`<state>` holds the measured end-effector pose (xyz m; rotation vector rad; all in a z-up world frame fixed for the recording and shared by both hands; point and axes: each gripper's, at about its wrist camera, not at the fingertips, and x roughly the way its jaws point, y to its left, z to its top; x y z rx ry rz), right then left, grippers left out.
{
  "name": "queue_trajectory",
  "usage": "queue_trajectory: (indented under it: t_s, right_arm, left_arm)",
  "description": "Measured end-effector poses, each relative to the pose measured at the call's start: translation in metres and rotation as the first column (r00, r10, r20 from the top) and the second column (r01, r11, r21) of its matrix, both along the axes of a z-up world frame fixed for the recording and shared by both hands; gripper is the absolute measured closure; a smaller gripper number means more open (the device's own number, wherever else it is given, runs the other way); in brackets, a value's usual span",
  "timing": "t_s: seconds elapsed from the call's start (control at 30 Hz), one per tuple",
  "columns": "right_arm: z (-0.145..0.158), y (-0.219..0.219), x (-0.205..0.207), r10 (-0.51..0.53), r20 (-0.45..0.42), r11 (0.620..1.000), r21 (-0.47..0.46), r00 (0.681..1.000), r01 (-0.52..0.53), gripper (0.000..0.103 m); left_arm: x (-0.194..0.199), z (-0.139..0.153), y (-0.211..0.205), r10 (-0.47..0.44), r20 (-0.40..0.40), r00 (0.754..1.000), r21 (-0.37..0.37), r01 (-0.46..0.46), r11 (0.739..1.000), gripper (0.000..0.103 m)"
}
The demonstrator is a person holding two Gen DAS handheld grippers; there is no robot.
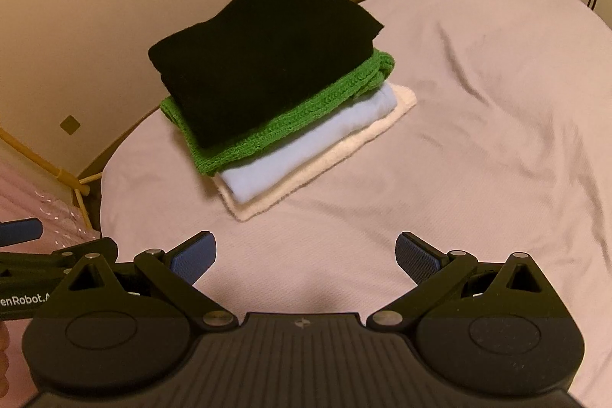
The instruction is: Fold clothes
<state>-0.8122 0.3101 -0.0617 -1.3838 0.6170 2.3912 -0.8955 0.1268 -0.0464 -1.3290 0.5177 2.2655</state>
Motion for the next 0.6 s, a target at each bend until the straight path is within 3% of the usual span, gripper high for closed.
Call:
queue_trajectory:
  t_s: [0.6]
  right_arm:
    - [0.0022,-0.0052,-0.0044,-0.029,0.004,1.0,-0.004,1.0,0.029,0.0]
  left_arm:
    - [-0.0065,0.0021,-0.0014,-0.031,-0.023,0.999,0.016,0.032,0.999,0.001]
